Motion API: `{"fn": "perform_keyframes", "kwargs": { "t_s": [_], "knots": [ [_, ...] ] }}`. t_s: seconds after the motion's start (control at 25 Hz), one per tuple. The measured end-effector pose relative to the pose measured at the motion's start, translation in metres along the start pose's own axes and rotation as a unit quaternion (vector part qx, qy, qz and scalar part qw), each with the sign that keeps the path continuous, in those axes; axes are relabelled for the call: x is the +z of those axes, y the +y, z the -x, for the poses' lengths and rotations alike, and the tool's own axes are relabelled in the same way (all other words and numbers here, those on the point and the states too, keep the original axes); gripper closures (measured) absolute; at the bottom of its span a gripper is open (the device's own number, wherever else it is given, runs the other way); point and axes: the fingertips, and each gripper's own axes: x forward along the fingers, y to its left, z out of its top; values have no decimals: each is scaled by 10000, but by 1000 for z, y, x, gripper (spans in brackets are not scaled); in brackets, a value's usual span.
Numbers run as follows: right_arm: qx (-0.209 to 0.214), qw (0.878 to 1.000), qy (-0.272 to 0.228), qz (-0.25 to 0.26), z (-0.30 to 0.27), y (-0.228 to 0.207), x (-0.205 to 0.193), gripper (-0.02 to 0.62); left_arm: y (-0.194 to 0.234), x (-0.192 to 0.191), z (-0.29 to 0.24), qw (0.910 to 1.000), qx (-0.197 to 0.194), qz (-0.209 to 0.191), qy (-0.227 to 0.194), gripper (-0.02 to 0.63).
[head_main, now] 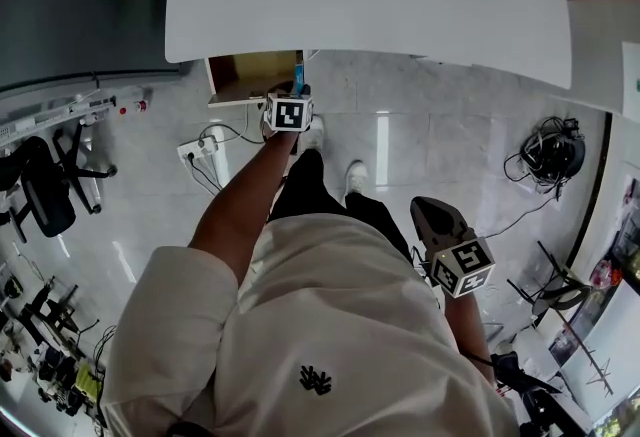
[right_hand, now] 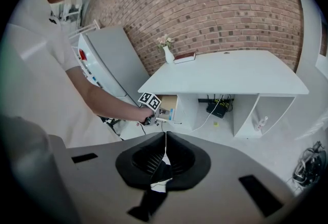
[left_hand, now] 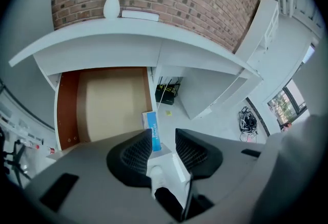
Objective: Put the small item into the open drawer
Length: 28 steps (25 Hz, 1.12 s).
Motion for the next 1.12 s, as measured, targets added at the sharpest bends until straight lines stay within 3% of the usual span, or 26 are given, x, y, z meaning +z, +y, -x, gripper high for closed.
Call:
{"fn": "perform_keyframes", "kwargs": {
  "t_s": [0.36, 0.6, 0.76, 1.12],
  "knots": [
    [438, 9967, -313, 601, 40, -5, -1, 565, -57, -9, 99, 9984, -257, -75, -493, 454],
    [728, 9913, -472, 989, 75, -7, -18, 565, -113, -34, 162, 9956, -492, 8, -802, 551],
    [953, 9861, -562, 1236, 91, 0, -31, 565, -145, -60, 200, 9940, -574, -39, -928, 574],
    [1455, 9741, -576, 1632, 128, 20, -85, 565, -247, -115, 298, 9816, -1362, 164, -1329, 578]
  ]
}}
